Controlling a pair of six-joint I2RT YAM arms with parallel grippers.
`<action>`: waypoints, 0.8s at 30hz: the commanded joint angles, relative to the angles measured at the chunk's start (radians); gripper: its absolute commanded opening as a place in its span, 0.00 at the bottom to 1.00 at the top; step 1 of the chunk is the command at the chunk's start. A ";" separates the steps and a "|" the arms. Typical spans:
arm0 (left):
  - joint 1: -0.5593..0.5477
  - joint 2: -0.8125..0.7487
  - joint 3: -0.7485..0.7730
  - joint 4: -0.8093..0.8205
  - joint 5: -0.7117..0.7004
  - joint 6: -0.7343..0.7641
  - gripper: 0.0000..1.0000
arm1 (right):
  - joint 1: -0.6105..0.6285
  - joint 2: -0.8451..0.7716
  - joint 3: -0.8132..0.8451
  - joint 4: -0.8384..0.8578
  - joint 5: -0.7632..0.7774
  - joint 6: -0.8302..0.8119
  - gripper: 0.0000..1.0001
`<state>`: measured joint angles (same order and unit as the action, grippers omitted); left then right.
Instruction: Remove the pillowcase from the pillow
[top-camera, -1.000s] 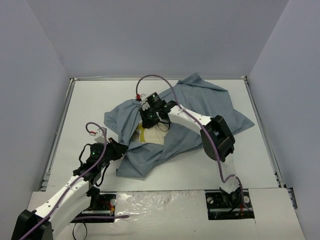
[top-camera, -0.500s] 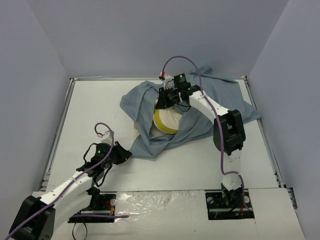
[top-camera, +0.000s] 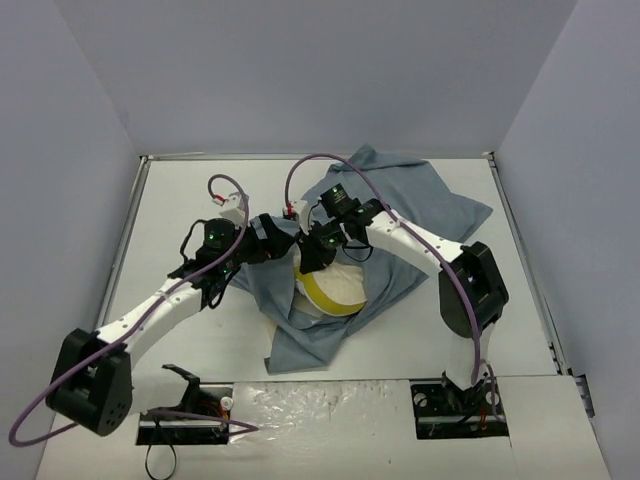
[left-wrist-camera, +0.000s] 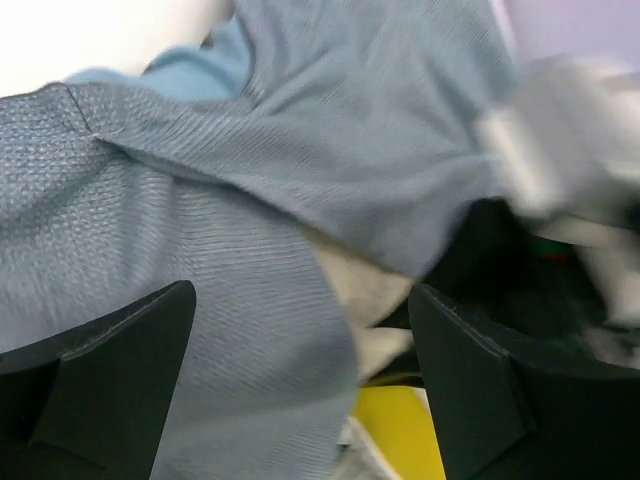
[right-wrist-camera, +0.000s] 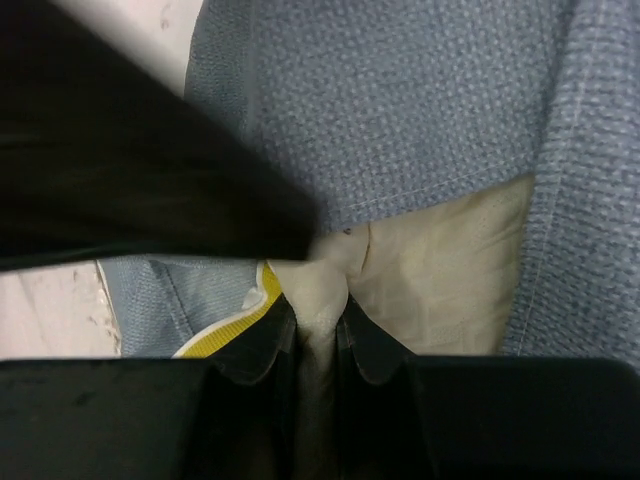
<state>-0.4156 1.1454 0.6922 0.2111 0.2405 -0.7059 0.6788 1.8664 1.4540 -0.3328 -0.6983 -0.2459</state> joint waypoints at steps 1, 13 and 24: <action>0.012 0.112 0.013 -0.061 0.086 0.080 0.87 | -0.045 -0.095 0.002 -0.052 -0.102 -0.148 0.00; 0.001 -0.242 -0.028 -0.283 -0.044 0.123 0.86 | -0.130 -0.122 0.013 -0.120 -0.093 -0.285 0.00; -0.029 -0.061 -0.122 -0.139 0.013 0.062 0.85 | -0.127 -0.133 0.000 -0.127 -0.105 -0.314 0.00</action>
<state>-0.4343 1.0306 0.5858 0.0071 0.2325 -0.6239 0.5503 1.7988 1.4479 -0.4477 -0.7601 -0.5358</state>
